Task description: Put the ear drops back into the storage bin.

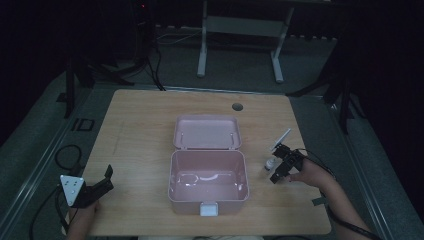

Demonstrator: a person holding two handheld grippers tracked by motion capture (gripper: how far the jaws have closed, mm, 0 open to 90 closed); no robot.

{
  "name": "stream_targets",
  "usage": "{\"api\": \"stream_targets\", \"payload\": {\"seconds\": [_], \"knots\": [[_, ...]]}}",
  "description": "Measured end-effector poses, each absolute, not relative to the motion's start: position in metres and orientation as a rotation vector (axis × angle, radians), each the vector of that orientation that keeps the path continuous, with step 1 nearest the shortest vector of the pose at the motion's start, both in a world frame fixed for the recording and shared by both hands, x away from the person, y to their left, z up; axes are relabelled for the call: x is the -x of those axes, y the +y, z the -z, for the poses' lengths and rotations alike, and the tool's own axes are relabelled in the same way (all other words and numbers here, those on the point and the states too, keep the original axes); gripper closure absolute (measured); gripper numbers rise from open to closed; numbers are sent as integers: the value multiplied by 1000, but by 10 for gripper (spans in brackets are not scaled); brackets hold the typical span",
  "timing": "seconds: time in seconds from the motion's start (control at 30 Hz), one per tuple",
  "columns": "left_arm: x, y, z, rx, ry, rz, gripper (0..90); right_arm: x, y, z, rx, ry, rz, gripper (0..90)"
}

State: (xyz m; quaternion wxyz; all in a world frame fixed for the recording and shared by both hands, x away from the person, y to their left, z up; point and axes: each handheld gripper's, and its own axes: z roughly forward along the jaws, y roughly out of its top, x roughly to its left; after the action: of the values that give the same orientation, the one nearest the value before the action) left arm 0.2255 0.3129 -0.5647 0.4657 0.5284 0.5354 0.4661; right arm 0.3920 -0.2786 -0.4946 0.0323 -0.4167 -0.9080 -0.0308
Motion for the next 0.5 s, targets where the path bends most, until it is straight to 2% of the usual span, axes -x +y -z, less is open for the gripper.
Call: {"api": "stream_targets", "payload": {"seconds": [0.2,0.4,0.5], "knots": [[-226,313,565,-1300,1314,-1144,24,-406,-266,493,1302,-2791,104,165],[-226,313,565,-1301,1314,-1142,23,-416,-253,495,1260,-2825,59,265],[-226,313,565,-1301,1314,-1142,24,-420,-247,496,1254,-2829,51,356]]}}
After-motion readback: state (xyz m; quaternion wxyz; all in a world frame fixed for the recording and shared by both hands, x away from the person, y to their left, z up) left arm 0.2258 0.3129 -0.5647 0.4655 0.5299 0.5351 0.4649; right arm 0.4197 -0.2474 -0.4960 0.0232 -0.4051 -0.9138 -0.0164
